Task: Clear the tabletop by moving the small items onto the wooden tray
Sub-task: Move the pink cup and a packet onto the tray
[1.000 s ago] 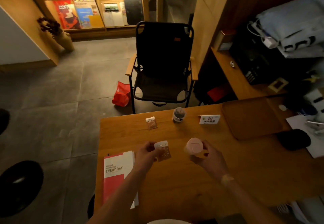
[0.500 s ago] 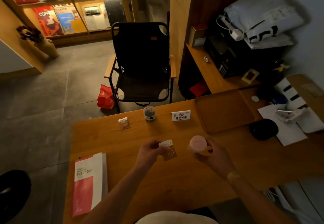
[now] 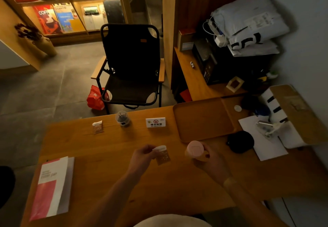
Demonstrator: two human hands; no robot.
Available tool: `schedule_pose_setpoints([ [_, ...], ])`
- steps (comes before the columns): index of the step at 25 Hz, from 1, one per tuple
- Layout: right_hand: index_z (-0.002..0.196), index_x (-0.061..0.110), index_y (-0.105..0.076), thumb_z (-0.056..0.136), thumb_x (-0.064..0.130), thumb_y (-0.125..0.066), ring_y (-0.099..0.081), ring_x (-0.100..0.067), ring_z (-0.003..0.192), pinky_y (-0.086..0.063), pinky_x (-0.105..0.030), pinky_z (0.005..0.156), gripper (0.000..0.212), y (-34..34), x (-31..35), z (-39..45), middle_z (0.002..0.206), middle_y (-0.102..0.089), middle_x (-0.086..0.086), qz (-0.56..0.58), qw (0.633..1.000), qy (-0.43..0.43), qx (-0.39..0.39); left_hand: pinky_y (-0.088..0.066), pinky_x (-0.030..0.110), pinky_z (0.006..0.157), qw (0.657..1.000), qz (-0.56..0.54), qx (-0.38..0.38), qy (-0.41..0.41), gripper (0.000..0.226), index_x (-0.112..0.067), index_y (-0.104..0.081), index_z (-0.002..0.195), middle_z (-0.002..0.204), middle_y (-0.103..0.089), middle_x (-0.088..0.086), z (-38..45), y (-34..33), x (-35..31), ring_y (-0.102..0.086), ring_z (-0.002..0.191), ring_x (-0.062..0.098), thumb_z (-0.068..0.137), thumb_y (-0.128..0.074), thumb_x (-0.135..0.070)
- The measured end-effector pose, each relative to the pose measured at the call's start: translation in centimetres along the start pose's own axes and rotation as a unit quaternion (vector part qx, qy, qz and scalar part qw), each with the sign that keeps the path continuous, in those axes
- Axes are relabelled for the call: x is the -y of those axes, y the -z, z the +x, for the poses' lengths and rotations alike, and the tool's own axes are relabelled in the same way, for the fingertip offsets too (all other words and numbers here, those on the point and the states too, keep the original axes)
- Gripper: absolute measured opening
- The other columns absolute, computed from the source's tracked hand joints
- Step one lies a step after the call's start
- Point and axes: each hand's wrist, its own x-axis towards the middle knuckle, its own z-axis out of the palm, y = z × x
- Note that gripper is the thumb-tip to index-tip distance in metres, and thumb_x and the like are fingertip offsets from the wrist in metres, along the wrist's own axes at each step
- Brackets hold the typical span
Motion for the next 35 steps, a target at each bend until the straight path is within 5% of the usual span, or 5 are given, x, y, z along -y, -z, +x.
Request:
schedule_pose_setpoints([
  [6, 0.118, 0.043, -0.049, 0.073, 0.026, -0.083, -0.053, -0.009, 0.113, -0.046, -0.032, 0.095, 0.059, 1.6, -1.8, 2.3, 0.117, -0.055, 0.015, -0.01, 1.0, -0.003, -0.004, -0.043, 0.021, 0.058, 1.0, 0.024, 0.008, 0.006, 0.009, -0.019, -0.069, 0.096, 0.089, -0.068, 0.0, 2.1, -3.0, -0.9, -0.058, 0.074, 0.01, 0.094, -0.061, -0.021],
  [19, 0.134, 0.019, -0.052, 0.074, 0.017, -0.083, -0.048, -0.027, 0.127, -0.042, -0.048, 0.107, 0.068, 2.8, -4.2, 14.4, 0.135, -0.055, -0.007, -0.037, 0.998, -0.042, 0.003, -0.042, 0.02, 0.06, 0.989, 0.136, 0.039, -0.033, 0.013, -0.016, -0.061, 0.106, 0.097, -0.062, 0.0, 14.2, -7.3, -3.0, -0.057, 0.079, 0.01, 0.096, -0.055, -0.021],
  [26, 0.135, 0.017, -0.052, 0.075, 0.016, -0.081, -0.046, -0.027, 0.13, -0.04, -0.051, 0.109, 0.067, 3.1, -6.3, 22.0, 0.137, -0.055, -0.007, -0.032, 0.999, -0.029, -0.006, -0.045, 0.021, 0.053, 0.961, 0.263, 0.064, -0.061, 0.023, -0.022, -0.056, 0.115, 0.097, -0.059, -0.004, 22.9, -10.2, -5.2, -0.062, 0.076, 0.011, 0.093, -0.056, -0.016],
  [35, 0.135, 0.019, -0.053, 0.076, 0.015, -0.08, -0.045, -0.024, 0.129, -0.039, -0.051, 0.109, 0.065, 2.8, -7.2, 25.9, 0.136, -0.055, -0.005, -0.028, 1.0, -0.006, 0.0, -0.055, 0.03, 0.068, 0.91, 0.402, 0.031, -0.096, 0.023, -0.022, -0.06, 0.115, 0.104, -0.063, 0.001, 27.3, -11.7, -6.4, -0.062, 0.087, 0.016, 0.093, -0.056, -0.016],
])
